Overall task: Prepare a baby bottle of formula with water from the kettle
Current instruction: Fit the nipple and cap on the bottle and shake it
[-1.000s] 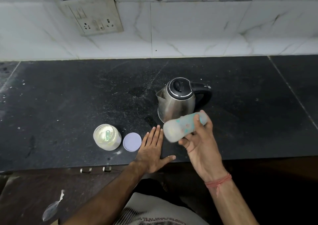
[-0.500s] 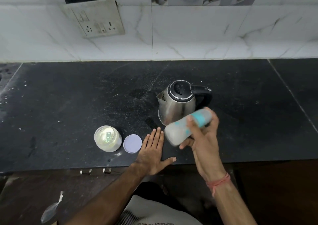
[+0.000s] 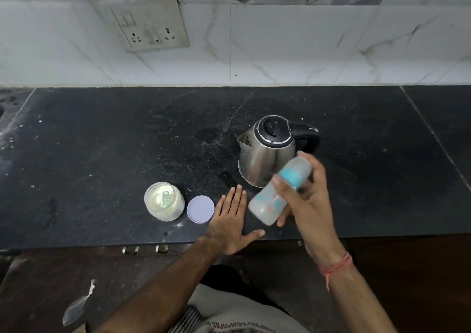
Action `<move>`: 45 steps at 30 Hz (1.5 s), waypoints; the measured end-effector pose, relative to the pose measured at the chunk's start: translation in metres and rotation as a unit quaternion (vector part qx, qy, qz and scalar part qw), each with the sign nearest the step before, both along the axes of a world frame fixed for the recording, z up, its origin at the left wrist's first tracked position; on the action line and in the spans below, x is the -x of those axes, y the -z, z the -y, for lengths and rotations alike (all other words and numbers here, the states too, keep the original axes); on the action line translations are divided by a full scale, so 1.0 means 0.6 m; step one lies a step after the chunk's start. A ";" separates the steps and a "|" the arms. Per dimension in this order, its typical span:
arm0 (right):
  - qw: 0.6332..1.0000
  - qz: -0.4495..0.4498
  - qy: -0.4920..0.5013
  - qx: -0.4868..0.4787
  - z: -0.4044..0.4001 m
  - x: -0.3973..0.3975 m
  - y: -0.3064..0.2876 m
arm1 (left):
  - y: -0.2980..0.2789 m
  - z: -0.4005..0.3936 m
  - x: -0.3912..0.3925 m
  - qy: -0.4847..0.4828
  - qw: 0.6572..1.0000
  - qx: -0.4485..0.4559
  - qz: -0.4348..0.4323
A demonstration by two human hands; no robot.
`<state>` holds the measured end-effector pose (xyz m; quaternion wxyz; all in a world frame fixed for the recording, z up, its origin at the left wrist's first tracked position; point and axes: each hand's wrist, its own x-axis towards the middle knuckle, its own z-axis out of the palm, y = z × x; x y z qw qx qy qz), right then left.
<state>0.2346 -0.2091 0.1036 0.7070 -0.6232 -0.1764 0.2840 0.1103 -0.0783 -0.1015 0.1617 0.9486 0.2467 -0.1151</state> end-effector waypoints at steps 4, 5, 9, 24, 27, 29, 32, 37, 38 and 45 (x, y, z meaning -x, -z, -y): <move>0.996 -0.029 0.080 -0.032 -0.007 -0.002 0.004 | -0.005 -0.006 -0.003 0.001 1.000 0.011 -0.005; 0.997 -0.034 0.060 -0.022 -0.010 0.001 0.005 | -0.006 -0.005 -0.003 0.002 1.000 0.014 -0.001; 0.998 -0.041 0.055 -0.016 -0.013 0.008 0.015 | -0.007 -0.006 -0.002 0.008 1.000 0.014 -0.005; 0.992 -0.071 0.103 0.016 0.007 0.038 0.046 | 0.012 -0.002 -0.001 -0.003 0.999 -0.022 0.050; 0.996 -0.053 0.056 0.033 0.012 0.058 0.054 | 0.011 0.001 -0.002 0.033 0.997 -0.067 0.023; 0.993 -0.070 0.092 0.030 0.017 0.060 0.061 | 0.011 -0.005 0.001 0.030 0.998 -0.045 0.033; 0.991 -0.084 0.096 0.045 0.019 0.060 0.066 | 0.007 0.001 0.002 0.028 0.999 -0.032 0.006; 0.991 -0.079 0.097 0.039 0.013 0.051 0.065 | -0.006 -0.006 -0.003 0.027 1.000 -0.011 -0.007; 0.995 -0.061 0.070 0.047 0.011 0.047 0.067 | -0.004 -0.005 -0.004 0.036 0.999 -0.018 -0.019; 0.994 -0.075 0.071 0.035 -0.001 0.041 0.062 | 0.010 0.000 0.000 0.017 1.000 -0.024 0.006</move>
